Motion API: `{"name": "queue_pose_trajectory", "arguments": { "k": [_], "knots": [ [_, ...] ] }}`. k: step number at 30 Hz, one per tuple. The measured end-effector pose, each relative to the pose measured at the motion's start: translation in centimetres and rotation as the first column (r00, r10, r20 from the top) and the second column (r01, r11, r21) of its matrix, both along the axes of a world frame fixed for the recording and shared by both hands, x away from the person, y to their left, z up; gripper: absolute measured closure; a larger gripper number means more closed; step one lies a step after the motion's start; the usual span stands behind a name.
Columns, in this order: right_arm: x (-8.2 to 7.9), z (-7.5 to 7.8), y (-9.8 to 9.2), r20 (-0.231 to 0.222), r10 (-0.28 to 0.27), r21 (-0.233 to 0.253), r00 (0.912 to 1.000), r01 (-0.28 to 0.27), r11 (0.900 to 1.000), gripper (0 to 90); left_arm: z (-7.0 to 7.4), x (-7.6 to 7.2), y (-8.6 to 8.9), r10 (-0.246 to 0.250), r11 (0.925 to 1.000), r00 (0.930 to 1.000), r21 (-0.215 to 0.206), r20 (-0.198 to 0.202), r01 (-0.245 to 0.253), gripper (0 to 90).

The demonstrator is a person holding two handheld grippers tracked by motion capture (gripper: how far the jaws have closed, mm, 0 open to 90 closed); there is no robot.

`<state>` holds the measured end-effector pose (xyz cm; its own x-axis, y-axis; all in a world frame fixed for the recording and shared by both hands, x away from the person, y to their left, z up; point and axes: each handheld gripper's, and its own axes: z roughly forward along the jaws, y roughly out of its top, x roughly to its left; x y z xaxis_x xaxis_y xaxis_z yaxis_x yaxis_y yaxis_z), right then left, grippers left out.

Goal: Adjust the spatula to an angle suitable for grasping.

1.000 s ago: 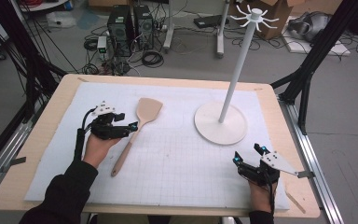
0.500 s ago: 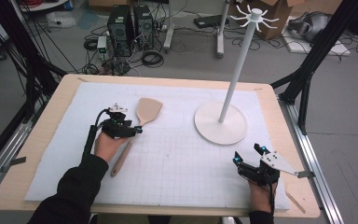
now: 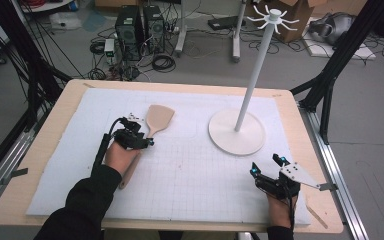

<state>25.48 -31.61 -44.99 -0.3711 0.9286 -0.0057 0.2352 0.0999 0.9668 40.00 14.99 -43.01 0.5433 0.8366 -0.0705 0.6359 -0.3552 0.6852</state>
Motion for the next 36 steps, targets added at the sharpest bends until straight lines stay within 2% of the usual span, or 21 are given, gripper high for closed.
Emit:
{"name": "queue_pose_trajectory", "arguments": {
  "k": [4, 6, 16, 21, 23, 25, 28, 32, 36],
  "knots": [
    [0.00, -0.01, 0.01, 0.003, -0.002, -0.003, 1.0000, 0.002, 1.000, 16.6, -0.25, 0.21, -0.35, -0.008, 0.9998, 0.9998, 0.019, -0.018, 0.008, 58.2],
    [-0.01, 0.00, 0.01, 0.004, -0.003, -0.003, 1.0000, 0.003, 1.000, 16.6, -0.28, 0.21, -0.39, -0.005, 0.9994, 0.9999, 0.034, -0.013, 0.005, 60.4],
    [-0.02, 0.00, 0.03, 0.006, -0.005, -0.009, 1.0000, 0.005, 1.000, 16.7, -0.19, 0.20, -0.40, -0.001, 0.9996, 0.9998, 0.029, -0.021, 0.001, 69.9],
    [-0.05, 0.00, 0.04, 0.004, -0.007, -0.004, 1.0000, 0.007, 1.000, 16.8, -0.10, 0.20, -0.40, 0.011, 0.9990, 0.9997, 0.045, -0.024, -0.010, 72.5],
    [-0.05, 0.00, 0.03, 0.005, -0.007, -0.004, 1.0000, 0.007, 1.000, 16.8, 0.03, 0.28, -0.12, 0.035, 0.9987, 0.9983, 0.039, -0.047, -0.034, 75.0],
    [-0.02, -0.01, -0.06, 0.012, -0.007, -0.008, 0.9999, 0.007, 1.000, 16.7, 0.09, 0.34, 0.02, 0.039, 0.9985, 0.9977, 0.041, -0.055, -0.037, 77.4],
    [-0.05, -0.01, -0.04, 0.012, -0.008, -0.001, 0.9999, 0.008, 1.000, 16.7, 0.18, 0.39, 0.27, 0.034, 0.9985, 0.9971, 0.045, -0.068, -0.031, 77.9],
    [-0.04, -0.01, -0.06, 0.015, -0.008, -0.006, 0.9999, 0.008, 1.000, 16.8, 0.27, 0.26, 0.11, 0.023, 0.9971, 0.9979, 0.074, -0.060, -0.019, 78.0],
    [-0.04, -0.02, -0.05, 0.016, -0.008, -0.005, 0.9998, 0.008, 1.000, 16.8, 0.31, 0.19, 0.26, 0.009, 0.9973, 0.9978, 0.073, -0.065, -0.004, 78.2]
  ]
}}
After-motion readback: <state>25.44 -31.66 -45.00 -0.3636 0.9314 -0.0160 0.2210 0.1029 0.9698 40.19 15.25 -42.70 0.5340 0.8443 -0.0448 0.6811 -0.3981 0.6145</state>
